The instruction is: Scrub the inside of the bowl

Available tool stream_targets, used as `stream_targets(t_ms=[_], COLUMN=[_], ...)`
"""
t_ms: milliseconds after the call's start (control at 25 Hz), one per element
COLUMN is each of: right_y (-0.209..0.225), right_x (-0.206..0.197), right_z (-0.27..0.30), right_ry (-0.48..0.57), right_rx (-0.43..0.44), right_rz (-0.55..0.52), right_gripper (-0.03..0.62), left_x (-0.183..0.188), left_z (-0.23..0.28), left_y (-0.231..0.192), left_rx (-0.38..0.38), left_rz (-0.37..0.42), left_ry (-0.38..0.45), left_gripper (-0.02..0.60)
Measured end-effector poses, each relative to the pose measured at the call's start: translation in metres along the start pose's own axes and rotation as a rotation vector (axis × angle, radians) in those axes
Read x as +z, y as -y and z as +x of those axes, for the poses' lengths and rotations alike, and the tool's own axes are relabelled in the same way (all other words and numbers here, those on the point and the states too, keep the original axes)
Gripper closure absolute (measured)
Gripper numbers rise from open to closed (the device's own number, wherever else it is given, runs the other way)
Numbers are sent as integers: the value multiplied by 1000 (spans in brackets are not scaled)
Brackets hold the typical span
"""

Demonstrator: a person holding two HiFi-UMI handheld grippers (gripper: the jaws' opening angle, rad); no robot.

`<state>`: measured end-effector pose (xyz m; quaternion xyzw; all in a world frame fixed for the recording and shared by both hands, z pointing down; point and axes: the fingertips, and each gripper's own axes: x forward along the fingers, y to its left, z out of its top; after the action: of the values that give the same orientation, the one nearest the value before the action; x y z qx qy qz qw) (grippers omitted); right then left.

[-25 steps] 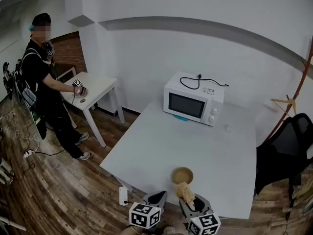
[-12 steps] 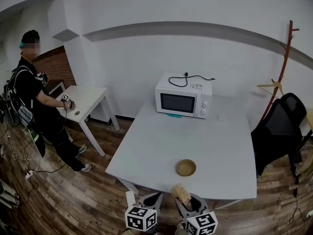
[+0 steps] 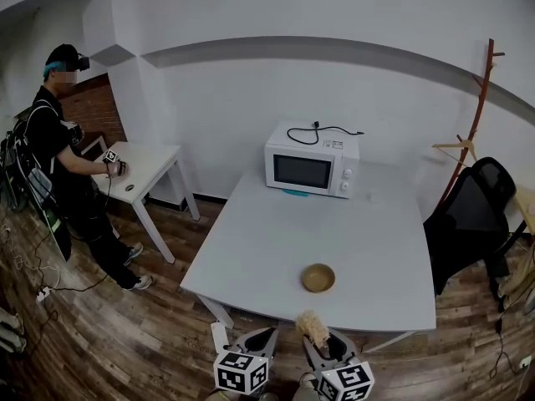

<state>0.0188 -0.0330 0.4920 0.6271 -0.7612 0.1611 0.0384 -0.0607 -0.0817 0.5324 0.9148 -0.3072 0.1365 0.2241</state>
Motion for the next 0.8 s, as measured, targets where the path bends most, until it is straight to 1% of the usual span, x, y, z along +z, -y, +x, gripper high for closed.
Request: stream_targets(t_ms=[160,360,800], right_y=[-3,-10,-20], right_x=[2,4,2], right_z=[-3,-7,-18], right_ry=[6,16,24], right_rx=[-25,-42,-63], right_rz=[-25,-45,-53], right_gripper=[410,410,410], left_x=[-1,0,-6], left_z=[-5,-12,-21], left_y=[-1,-4,2], left_rx=[1,0,-21], left_rz=[5,-9,-13], left_ry=[11,26,25], left_gripper=[563,563,563])
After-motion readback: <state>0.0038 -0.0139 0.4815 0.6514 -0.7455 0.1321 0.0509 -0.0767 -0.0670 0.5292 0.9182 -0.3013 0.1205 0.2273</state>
